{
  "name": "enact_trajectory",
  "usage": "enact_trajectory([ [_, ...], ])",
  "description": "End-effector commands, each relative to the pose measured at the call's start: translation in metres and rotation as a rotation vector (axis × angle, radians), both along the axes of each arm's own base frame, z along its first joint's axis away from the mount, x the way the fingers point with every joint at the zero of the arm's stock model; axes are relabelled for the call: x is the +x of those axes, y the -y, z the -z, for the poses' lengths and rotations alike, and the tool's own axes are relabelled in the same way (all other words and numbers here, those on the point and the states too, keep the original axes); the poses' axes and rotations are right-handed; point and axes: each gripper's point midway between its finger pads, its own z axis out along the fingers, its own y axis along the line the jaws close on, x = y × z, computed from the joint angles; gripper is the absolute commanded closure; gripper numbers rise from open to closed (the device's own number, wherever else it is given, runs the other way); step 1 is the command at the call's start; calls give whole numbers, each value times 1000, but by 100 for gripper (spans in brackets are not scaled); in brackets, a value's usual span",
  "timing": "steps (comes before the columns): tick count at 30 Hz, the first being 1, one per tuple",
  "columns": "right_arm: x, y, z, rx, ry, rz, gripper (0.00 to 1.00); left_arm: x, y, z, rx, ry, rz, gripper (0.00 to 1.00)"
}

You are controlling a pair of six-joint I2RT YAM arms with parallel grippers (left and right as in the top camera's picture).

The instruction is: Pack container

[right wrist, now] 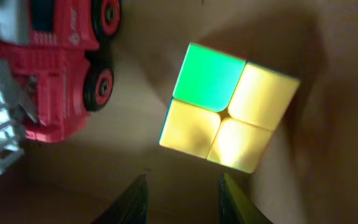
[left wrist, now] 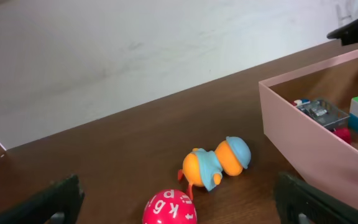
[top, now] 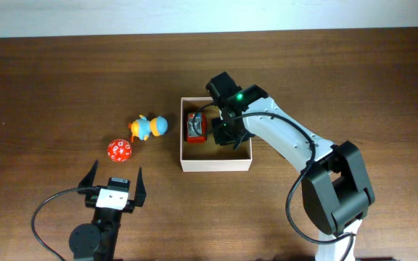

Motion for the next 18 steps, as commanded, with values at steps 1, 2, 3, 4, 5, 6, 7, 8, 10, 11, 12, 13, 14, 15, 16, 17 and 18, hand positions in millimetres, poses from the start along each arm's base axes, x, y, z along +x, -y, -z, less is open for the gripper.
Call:
enact_trajectory([
  [1, 0, -3, -2, 19, 6, -29, 68, 0, 1, 2, 12, 0, 2, 1],
  [2, 1, -3, -2, 22, 10, -29, 69, 0, 1, 2, 12, 0, 2, 1],
  [3, 2, -4, -2, 24, 15, -28, 68, 0, 1, 2, 12, 0, 2, 1],
  [4, 3, -4, -2, 26, 18, -28, 69, 0, 1, 2, 12, 0, 2, 1],
  [5, 4, -4, -2, 27, 20, -28, 69, 0, 1, 2, 12, 0, 2, 1],
  [6, 4, -5, -1, 29, 23, -28, 68, 0, 1, 2, 12, 0, 2, 1],
  [7, 5, -5, 0, 29, 27, -28, 68, 0, 1, 2, 12, 0, 2, 1],
  [8, 5, -4, 1, 28, 29, -27, 68, 0, 1, 2, 12, 0, 2, 1],
  [10, 5, -4, 2, 28, 28, -27, 68, 0, 1, 2, 12, 0, 2, 1],
  [11, 4, -4, 2, 26, 26, -27, 68, 0, 1, 2, 12, 0, 2, 1],
  [12, 4, -4, 3, 26, 24, -27, 68, 0, 1, 2, 12, 0, 2, 1],
  [13, 3, -3, 3, 25, 21, -27, 68, 0, 1, 2, 12, 0, 2, 1],
  [14, 2, -3, 3, 23, 19, -27, 68, 0, 1, 2, 12, 0, 2, 1],
  [15, 2, -3, 3, 23, 15, -28, 68, 0, 1, 2, 12, 0, 2, 1],
  [16, 0, -3, 3, 26, 8, -29, 68, 0, 1, 2, 12, 0, 2, 1],
  [17, -2, -3, 3, 28, 1, -29, 68, 0, 1, 2, 12, 0, 2, 1],
  [18, -2, -3, 3, 29, -3, -29, 68, 0, 1, 2, 12, 0, 2, 1],
])
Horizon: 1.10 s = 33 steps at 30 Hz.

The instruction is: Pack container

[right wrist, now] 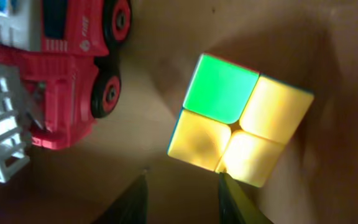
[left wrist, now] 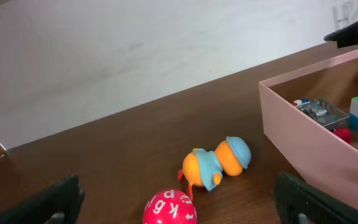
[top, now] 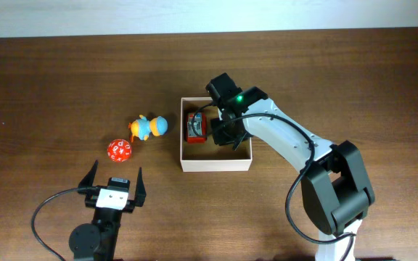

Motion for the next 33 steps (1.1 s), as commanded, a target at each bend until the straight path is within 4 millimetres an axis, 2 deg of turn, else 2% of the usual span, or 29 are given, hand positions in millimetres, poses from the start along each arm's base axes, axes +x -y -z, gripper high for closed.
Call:
enact_trajectory([
  [1, -6, 1, 0, 7, -21, -10, 68, 0, 1, 2, 12, 0, 1, 1],
  [15, 8, 0, -2, 3, 42, -2, 67, 0, 1, 2, 12, 0, 1, 1],
  [19, 4, -1, -1, 12, 20, -6, 67, 0, 1, 2, 12, 0, 1, 1],
  [26, -18, -4, 1, 46, -83, 10, 68, 0, 1, 2, 12, 0, 1, 1],
  [33, -4, 1, 2, 13, -22, 20, 67, 0, 1, 2, 11, 0, 1, 1],
])
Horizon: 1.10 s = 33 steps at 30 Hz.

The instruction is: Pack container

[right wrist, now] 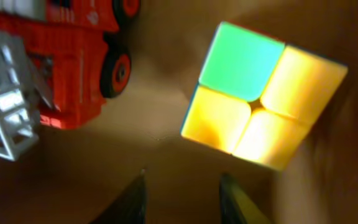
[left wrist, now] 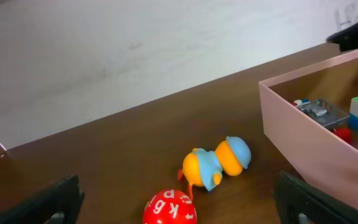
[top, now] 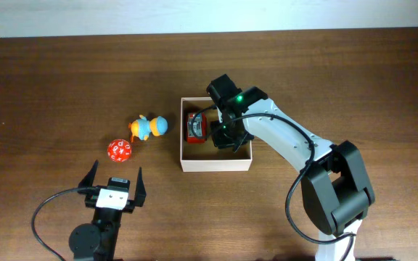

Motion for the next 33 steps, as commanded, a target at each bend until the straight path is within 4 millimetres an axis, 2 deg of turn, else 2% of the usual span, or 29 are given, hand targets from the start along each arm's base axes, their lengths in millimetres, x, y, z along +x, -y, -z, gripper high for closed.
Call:
enact_trajectory([
  [1, 5, 5, 2, -20, 23, 17, 67, 0, 1, 2, 12, 0, 2, 1],
  [10, 1, 7, 30, -52, -34, 15, 67, 0, 1, 2, 12, 0, 2, 1],
  [25, 25, 18, 28, -96, 63, 10, 67, 0, 1, 2, 12, 0, 2, 1],
  [33, 28, 23, 28, -95, 62, 10, 67, 0, 1, 2, 12, 0, 2, 1],
])
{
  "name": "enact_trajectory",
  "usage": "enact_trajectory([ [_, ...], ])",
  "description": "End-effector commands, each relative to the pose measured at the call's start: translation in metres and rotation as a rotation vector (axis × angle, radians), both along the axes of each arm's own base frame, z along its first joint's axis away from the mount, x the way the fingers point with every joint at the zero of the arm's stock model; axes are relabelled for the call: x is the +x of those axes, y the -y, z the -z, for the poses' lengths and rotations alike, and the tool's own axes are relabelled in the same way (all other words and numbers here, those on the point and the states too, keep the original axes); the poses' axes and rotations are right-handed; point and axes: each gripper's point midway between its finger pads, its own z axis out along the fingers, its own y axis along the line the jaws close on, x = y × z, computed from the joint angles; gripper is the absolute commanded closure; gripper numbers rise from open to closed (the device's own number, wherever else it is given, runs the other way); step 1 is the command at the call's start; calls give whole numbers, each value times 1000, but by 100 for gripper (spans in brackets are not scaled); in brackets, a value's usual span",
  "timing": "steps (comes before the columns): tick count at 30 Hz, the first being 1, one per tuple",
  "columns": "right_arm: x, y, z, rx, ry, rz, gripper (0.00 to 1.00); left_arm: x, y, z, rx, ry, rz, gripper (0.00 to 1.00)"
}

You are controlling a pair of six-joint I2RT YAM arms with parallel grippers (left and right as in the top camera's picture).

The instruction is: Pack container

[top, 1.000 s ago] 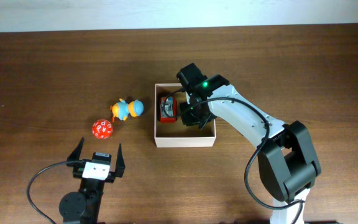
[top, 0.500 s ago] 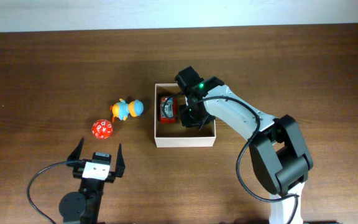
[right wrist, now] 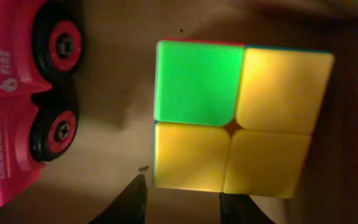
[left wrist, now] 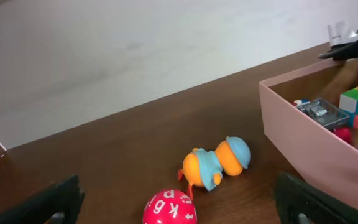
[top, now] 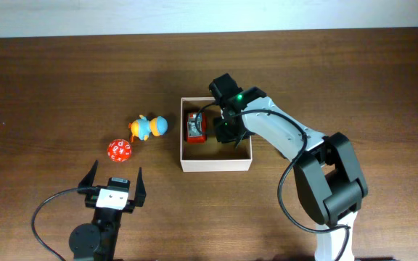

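Observation:
A pale pink box (top: 216, 165) stands at mid table. Inside it lie a red fire truck (top: 196, 127) and a colour cube (right wrist: 241, 118) with green and yellow squares facing up. My right gripper (right wrist: 185, 199) reaches down into the box. It is open, its fingertips just short of the cube's near edge, and holds nothing. An orange and blue duck toy (top: 148, 127) and a red ball with white letters (top: 120, 150) lie on the table left of the box. My left gripper (top: 112, 185) rests open near the front edge, the ball just ahead of it.
The box's near wall (left wrist: 316, 143) rises to the right of the duck in the left wrist view. A pale wall runs behind the table's far edge (left wrist: 135, 106). Bare brown wood surrounds the box.
My right gripper has turned and shifted inside the box, so the cube now sits square to its fingers and fills more of its view. The cube stands slightly farther back. The left arm is unmoved.
Throughout, the cube and the truck lay in the box, with my right gripper open and empty just over them. It shifted a little at each moment and now faces the cube squarely. The duck, the ball and my left gripper stayed put.

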Motion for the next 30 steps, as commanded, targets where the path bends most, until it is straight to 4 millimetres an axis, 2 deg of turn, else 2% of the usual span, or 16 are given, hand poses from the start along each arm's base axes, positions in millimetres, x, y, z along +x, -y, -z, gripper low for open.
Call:
enact_trajectory([
  [1, 0, 6, 3, -22, 2, -9, 67, 0, 1, 2, 12, 0, 2, 1],
  [5, -8, -10, 3, 44, -30, -66, 68, 0, 1, 2, 12, 0, 2, 1],
  [13, -24, -37, 2, 56, -30, -160, 68, 0, 1, 2, 12, 0, 2, 1],
  [30, -1, -48, -3, 38, 107, -332, 67, 0, 1, 2, 12, 0, 2, 1],
])
